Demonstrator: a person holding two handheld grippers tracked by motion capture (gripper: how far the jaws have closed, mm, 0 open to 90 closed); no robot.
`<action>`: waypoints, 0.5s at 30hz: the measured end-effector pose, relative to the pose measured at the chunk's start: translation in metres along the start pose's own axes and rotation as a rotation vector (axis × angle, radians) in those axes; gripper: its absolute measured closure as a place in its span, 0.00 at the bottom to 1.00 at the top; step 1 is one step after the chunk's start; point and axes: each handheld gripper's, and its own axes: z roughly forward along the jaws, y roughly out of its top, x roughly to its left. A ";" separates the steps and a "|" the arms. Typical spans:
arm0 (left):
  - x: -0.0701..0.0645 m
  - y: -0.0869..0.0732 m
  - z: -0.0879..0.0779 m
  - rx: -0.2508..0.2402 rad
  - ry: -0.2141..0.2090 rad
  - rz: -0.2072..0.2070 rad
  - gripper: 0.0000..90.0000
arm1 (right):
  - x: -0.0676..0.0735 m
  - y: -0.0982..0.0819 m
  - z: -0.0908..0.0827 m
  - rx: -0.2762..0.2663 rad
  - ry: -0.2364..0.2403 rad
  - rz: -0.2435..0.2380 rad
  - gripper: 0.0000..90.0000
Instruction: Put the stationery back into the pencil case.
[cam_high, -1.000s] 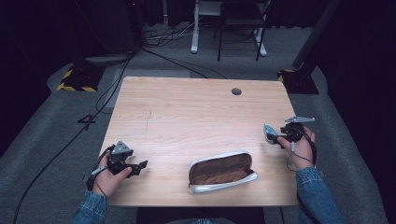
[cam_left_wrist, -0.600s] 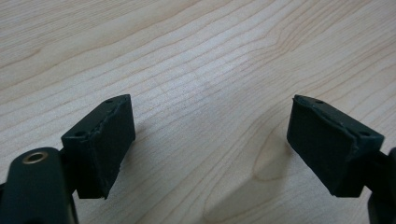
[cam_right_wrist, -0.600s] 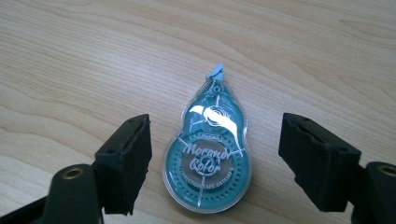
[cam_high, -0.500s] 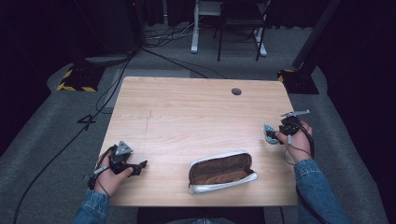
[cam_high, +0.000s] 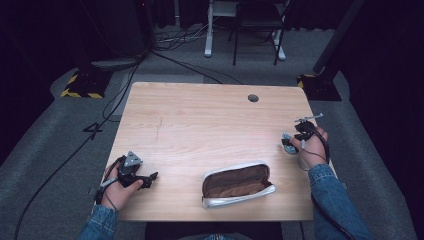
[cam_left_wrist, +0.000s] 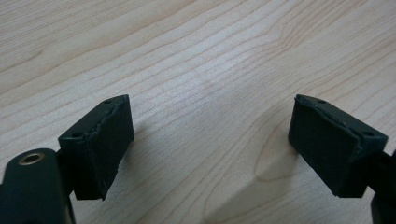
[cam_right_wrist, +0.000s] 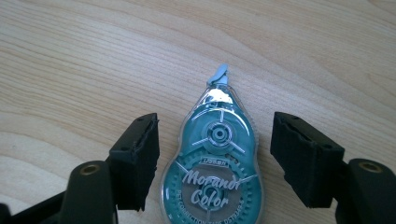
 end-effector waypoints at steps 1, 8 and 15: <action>0.000 0.000 0.000 -0.001 0.000 -0.003 0.16 | 0.000 0.000 0.001 0.004 -0.004 -0.003 0.38; -0.001 -0.002 -0.002 0.000 0.002 -0.009 0.16 | 0.001 0.005 0.008 0.040 -0.023 -0.010 0.41; -0.001 -0.002 -0.002 -0.002 0.007 -0.006 0.16 | 0.004 0.012 0.008 0.099 -0.041 -0.002 0.50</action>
